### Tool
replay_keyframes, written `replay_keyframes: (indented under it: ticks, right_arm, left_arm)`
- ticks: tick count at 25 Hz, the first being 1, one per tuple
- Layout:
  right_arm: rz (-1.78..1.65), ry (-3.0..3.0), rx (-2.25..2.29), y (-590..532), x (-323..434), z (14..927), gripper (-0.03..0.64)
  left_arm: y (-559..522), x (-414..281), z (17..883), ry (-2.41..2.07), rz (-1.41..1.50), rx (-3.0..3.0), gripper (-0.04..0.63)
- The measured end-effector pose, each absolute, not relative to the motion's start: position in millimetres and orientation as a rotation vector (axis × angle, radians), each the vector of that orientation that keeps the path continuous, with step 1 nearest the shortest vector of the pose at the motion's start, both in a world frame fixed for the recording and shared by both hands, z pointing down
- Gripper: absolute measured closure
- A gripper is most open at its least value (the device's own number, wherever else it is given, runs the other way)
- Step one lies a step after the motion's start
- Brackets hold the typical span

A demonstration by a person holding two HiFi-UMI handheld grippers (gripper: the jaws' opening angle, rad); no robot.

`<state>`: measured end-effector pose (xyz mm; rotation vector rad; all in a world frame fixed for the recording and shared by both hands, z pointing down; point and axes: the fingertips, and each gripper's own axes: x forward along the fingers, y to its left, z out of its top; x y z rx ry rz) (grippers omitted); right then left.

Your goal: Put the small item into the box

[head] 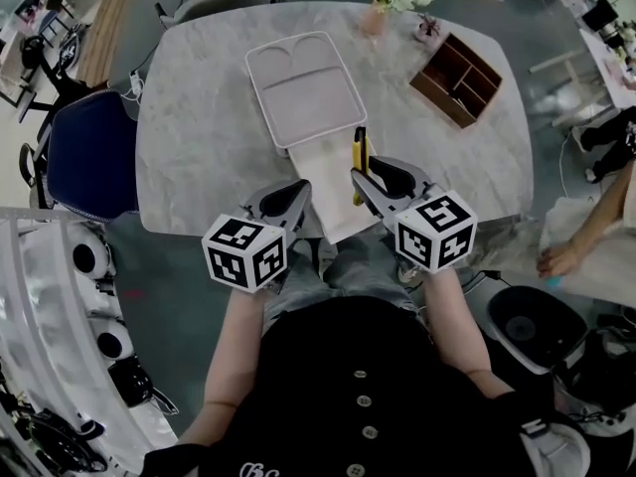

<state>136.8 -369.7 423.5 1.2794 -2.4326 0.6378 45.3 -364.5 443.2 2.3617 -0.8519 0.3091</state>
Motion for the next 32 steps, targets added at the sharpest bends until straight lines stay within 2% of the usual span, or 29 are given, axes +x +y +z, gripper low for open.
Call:
replay_keyframes:
  ticks: [9, 16, 32]
  right_arm:
    - [0.607, -2.276, 1.124, -375.3, 130.8, 461.9, 0.494]
    - [0.624, -2.156, 1.074, -385.5, 127.0, 498.1, 0.494]
    - [0.666, -1.925, 0.908, -392.0, 122.0, 575.0, 0.494]
  left_arm:
    - [-365.2, 29.5, 471.8, -0.915, 0.271, 2.251, 0.577]
    - [-364.5, 15.2, 486.4, -0.992, 0.352, 2.285, 0.577]
    - [-363.0, 17.1, 514.3, -0.973, 0.307, 2.244, 0.577]
